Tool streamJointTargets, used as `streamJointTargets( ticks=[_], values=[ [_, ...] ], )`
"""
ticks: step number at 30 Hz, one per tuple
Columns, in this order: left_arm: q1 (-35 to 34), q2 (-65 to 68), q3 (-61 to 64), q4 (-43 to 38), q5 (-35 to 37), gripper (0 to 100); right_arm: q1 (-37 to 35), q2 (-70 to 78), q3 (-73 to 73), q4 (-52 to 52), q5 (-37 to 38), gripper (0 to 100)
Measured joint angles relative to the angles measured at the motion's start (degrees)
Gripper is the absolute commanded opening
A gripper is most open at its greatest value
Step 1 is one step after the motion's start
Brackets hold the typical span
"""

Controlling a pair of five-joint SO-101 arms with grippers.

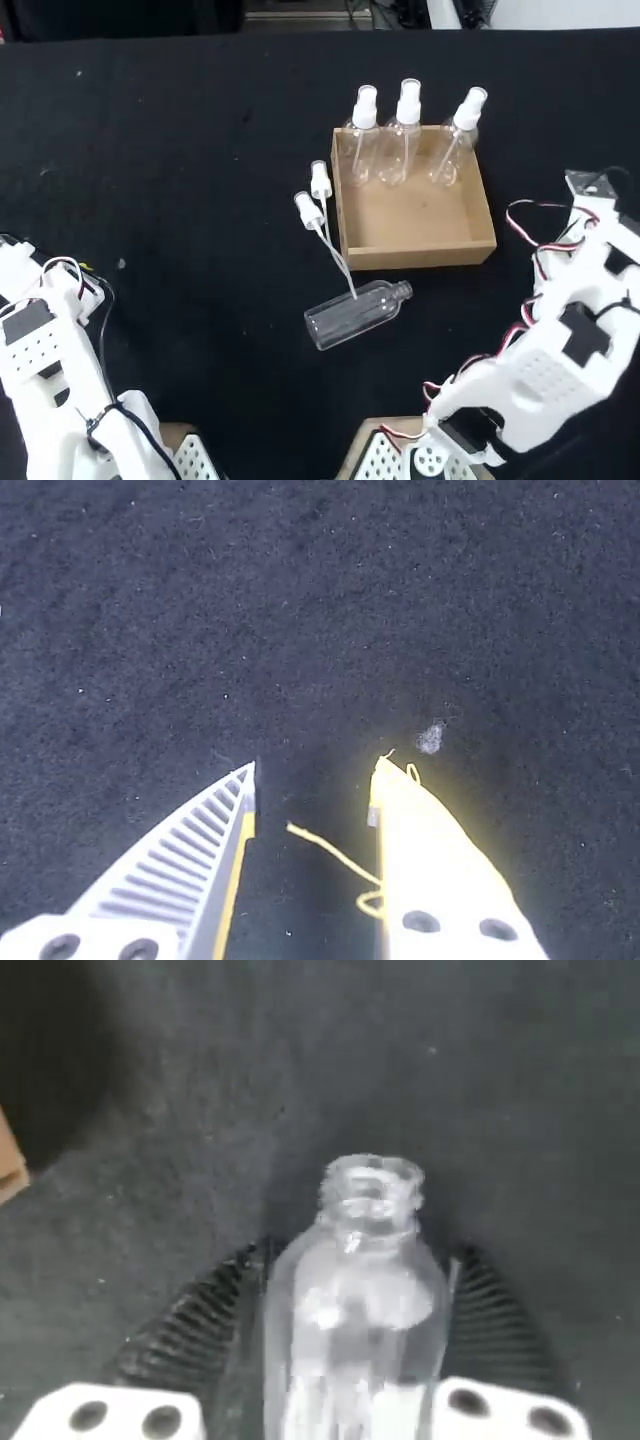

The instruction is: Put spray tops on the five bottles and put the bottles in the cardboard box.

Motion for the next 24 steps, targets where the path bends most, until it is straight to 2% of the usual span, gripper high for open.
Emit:
streamJointTargets(
  ticks=[5,13,17,20,24],
  values=[
    [0.0,0.0,0.0,0.0,0.0,18,0.0,3.8,-8.4,8.8,-3.8,0.5],
    [0.0,0.0,0.0,0.0,0.0,18,-0.1,4.0,-18.7,15.0,-6.3,1.1],
    [0.0,0.0,0.0,0.0,0.0,18,-0.2,-0.6,-20.3,16.4,-6.3,1.1],
    [0.0,0.0,0.0,0.0,0.0,18,-0.2,-6.7,-17.1,12.2,-6.4,1.1],
    [0.0,0.0,0.0,0.0,0.0,18,-0.4,-17.3,-3.0,-2.5,-9.0,1.0]
  ],
)
